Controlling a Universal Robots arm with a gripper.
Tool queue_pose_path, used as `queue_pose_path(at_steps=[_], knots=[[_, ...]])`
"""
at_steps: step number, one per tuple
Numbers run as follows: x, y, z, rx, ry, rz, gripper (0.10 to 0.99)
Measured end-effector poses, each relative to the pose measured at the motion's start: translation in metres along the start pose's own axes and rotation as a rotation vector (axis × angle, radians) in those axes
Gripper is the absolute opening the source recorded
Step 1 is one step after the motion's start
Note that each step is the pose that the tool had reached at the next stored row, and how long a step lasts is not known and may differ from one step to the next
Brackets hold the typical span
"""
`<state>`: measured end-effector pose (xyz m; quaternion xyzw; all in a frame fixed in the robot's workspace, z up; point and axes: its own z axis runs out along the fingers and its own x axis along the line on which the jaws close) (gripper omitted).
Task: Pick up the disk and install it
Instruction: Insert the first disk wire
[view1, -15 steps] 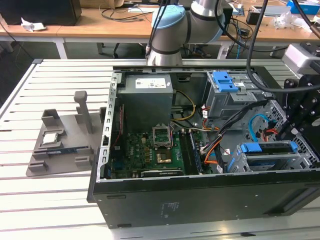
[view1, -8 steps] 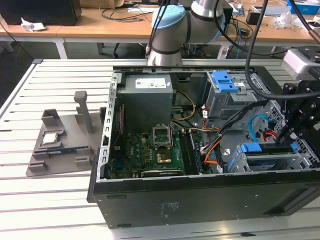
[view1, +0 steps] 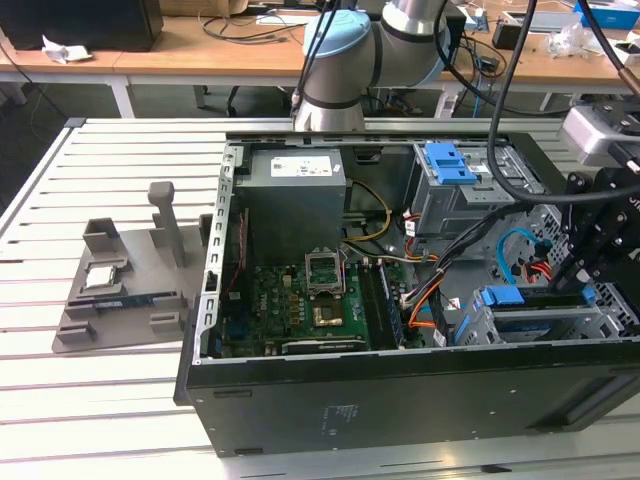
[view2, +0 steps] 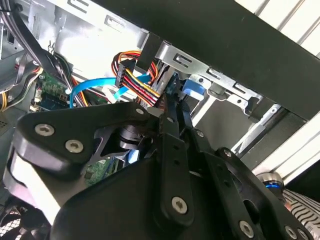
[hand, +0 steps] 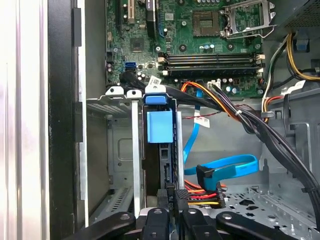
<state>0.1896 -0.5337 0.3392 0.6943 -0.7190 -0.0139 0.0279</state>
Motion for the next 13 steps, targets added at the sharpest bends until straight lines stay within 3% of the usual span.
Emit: queue_pose_path(at_steps=[7,8,10,13], knots=[[0.0,0.0,0.0007,0.0,-0.0001,0.0,0.18],[0.0,0.0,0.0008,0.0,-0.0002,0.0,0.247],[0.0,0.0,0.0005,0.0,-0.0002,0.0,0.247],[-0.0006,0.0006,-0.0084,0.0,0.0007,0.0,0.247]])
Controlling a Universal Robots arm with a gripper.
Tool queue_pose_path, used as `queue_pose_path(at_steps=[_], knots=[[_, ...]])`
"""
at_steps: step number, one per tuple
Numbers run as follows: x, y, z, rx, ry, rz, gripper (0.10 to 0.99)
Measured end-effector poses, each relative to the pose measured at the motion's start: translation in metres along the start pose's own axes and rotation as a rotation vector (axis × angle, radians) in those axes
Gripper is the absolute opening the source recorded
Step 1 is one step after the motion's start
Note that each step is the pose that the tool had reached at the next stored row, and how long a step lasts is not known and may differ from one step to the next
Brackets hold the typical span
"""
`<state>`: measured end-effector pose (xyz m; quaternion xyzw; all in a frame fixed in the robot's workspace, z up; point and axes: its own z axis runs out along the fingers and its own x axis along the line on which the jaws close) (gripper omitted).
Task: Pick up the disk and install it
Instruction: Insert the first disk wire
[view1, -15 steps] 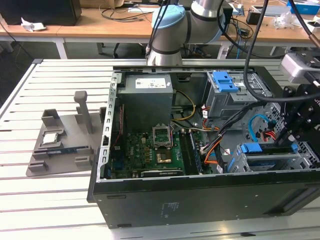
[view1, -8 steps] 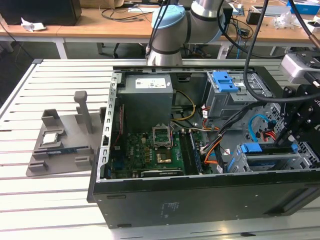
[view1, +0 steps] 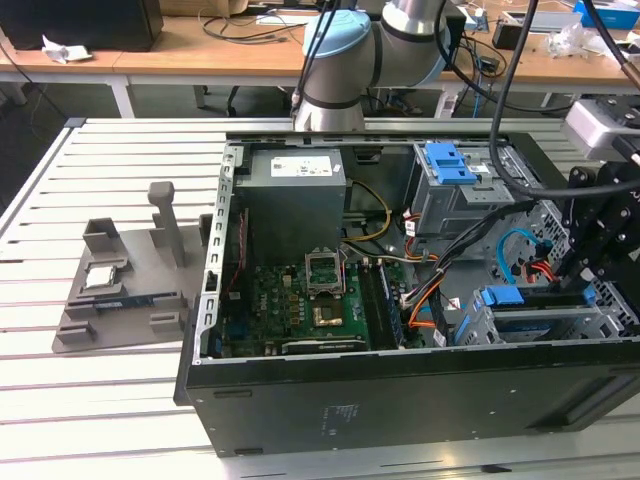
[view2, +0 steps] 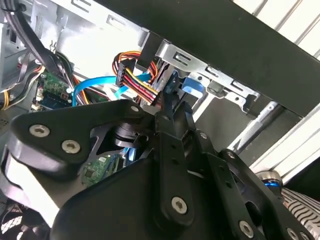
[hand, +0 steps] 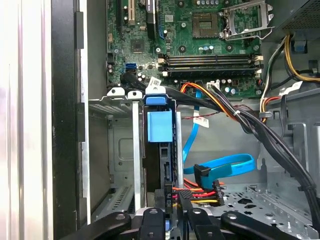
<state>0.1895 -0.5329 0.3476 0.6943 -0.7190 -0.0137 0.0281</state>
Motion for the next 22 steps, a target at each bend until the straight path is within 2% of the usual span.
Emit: queue_pose_path(at_steps=[2,3,17,20,22], knots=[[-0.0001,0.0,-0.0007,0.0,-0.0003,0.0,0.231],[-0.0001,0.0,-0.0008,0.0,-0.0004,0.0,0.106],[0.0006,0.0027,0.005,0.0,-0.0015,0.0,0.106],[0.0006,0.0029,0.0049,0.0,-0.0016,0.0,0.106],[0.0006,0.0031,0.002,0.0,-0.0018,0.0,0.106]])
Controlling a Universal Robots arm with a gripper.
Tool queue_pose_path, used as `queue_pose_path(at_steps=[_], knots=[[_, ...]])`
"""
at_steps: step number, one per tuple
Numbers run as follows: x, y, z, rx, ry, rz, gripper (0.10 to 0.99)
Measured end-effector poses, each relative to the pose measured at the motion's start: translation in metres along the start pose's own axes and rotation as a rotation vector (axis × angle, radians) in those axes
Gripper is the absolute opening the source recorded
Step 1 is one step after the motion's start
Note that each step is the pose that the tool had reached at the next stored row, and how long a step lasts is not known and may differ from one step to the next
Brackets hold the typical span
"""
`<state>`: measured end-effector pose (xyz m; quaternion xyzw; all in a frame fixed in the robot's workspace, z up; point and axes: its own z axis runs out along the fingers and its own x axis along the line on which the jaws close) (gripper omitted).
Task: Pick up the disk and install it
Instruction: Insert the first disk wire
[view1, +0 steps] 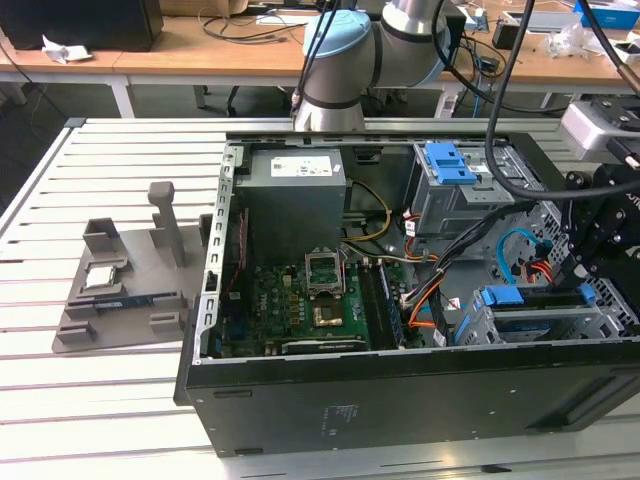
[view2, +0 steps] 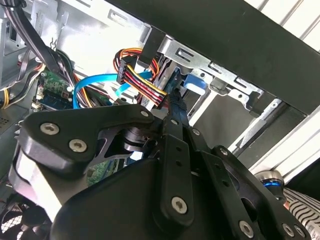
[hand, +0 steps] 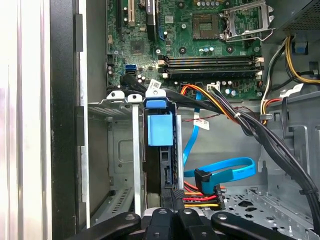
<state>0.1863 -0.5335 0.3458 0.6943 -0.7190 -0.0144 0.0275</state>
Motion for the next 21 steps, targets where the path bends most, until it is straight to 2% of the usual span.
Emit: queue_pose_path(at_steps=[2,13,21], knots=[[0.0002,0.0004,-0.0065,0.0,0.0003,0.0,0.106],[0.0006,0.0015,-0.0265,0.0,0.0002,0.0,0.106],[0.0011,0.003,-0.0516,0.0,0.0003,0.0,0.106]])
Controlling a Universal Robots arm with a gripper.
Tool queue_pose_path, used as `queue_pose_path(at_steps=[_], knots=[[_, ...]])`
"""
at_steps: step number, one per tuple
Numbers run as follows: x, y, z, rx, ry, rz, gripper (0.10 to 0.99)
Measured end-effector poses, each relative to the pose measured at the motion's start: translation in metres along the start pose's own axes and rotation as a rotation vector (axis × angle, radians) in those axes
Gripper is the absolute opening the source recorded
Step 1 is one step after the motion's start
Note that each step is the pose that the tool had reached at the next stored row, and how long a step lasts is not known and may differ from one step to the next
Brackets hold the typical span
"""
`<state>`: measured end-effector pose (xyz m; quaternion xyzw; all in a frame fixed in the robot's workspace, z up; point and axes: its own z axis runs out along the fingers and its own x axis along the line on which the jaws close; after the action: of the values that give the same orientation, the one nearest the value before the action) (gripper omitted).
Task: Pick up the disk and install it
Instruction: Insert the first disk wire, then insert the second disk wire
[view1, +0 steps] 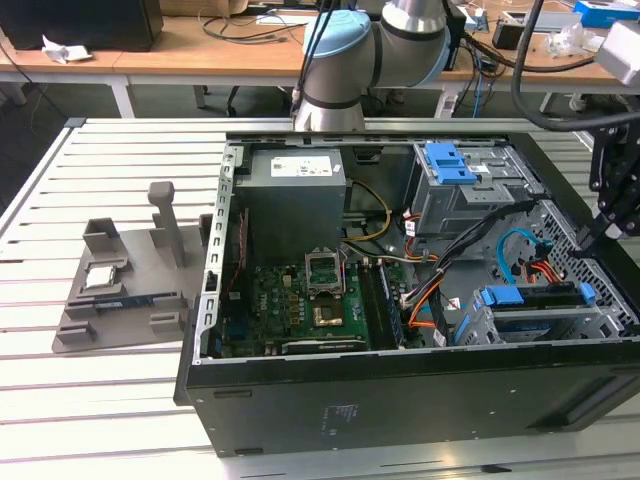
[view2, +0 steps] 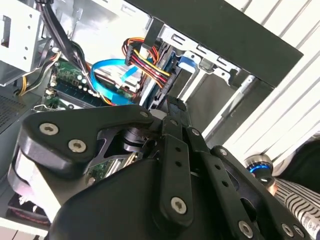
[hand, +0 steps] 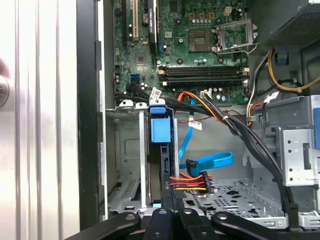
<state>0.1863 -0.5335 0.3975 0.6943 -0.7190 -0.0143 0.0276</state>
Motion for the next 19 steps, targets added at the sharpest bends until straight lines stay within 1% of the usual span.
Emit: queue_pose_path(at_steps=[2,3,4,16,19], knots=[[0.0001,0.0003,-0.0059,0.0,0.0,0.0,0.106],[0.0002,0.0006,-0.0109,0.0,0.0,0.0,0.106],[0.0002,0.0007,-0.0118,0.0,-0.0004,0.0,0.106],[0.0002,0.0007,-0.0122,0.0,-0.0007,0.0,0.106],[0.0002,0.0007,-0.0123,0.0,-0.0011,0.008,0.106]])
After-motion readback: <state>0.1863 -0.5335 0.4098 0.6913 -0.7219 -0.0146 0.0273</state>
